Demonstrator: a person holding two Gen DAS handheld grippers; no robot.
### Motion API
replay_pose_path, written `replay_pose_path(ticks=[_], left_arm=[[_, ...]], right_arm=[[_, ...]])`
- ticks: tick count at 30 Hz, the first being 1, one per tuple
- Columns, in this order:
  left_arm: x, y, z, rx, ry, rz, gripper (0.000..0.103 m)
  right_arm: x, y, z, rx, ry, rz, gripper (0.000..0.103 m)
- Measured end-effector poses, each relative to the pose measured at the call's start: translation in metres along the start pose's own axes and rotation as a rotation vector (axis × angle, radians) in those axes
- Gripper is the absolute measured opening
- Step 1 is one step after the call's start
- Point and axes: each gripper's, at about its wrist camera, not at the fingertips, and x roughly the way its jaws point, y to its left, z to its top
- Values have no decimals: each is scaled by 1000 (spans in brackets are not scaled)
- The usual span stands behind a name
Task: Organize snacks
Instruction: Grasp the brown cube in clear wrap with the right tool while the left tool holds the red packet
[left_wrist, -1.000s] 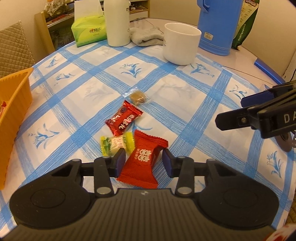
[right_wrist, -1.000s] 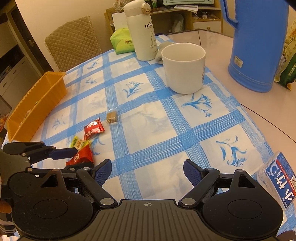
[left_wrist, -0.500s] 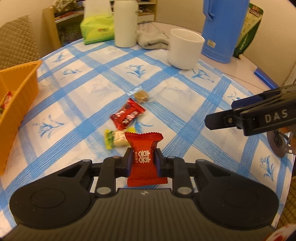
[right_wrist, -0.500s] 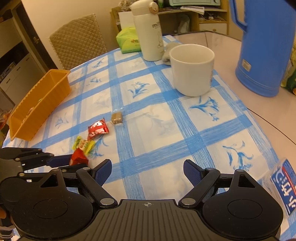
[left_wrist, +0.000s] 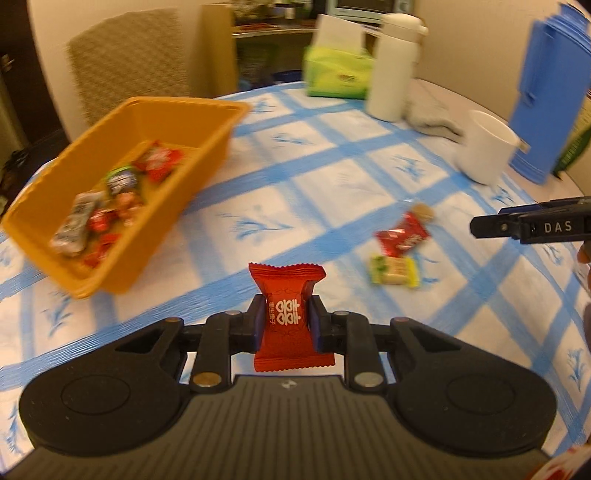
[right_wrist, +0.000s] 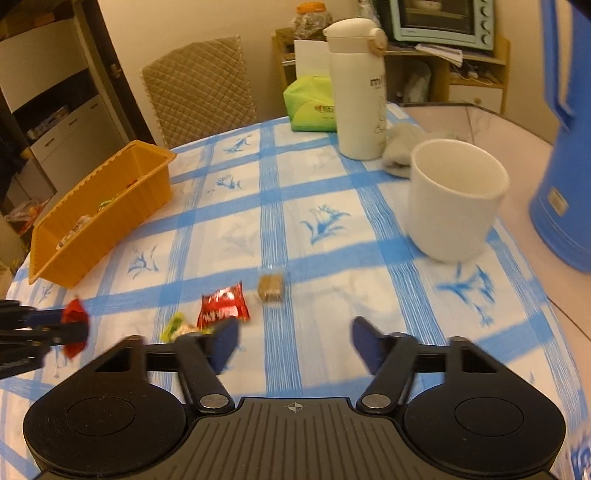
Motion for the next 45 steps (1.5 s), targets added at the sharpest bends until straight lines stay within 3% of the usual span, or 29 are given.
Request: replay_pose_path(ticks=[4, 16, 26, 30, 45], left_arm=[[-4, 15, -4, -37, 2, 27, 22], [-8, 30, -15, -86, 18, 43, 22], [-10, 34, -20, -100, 22, 47, 22], [-12, 37, -22, -105, 22, 51, 22], [-32, 43, -29, -129, -4, 69, 22]], right_arm=[[16, 4, 10, -25, -4, 9, 48], [56, 18, 24, -96, 27, -1, 31], [72, 29, 20, -160, 46, -30, 29], [74, 33, 20, -191, 46, -43, 22], [63, 37, 24, -206, 39, -31, 21]])
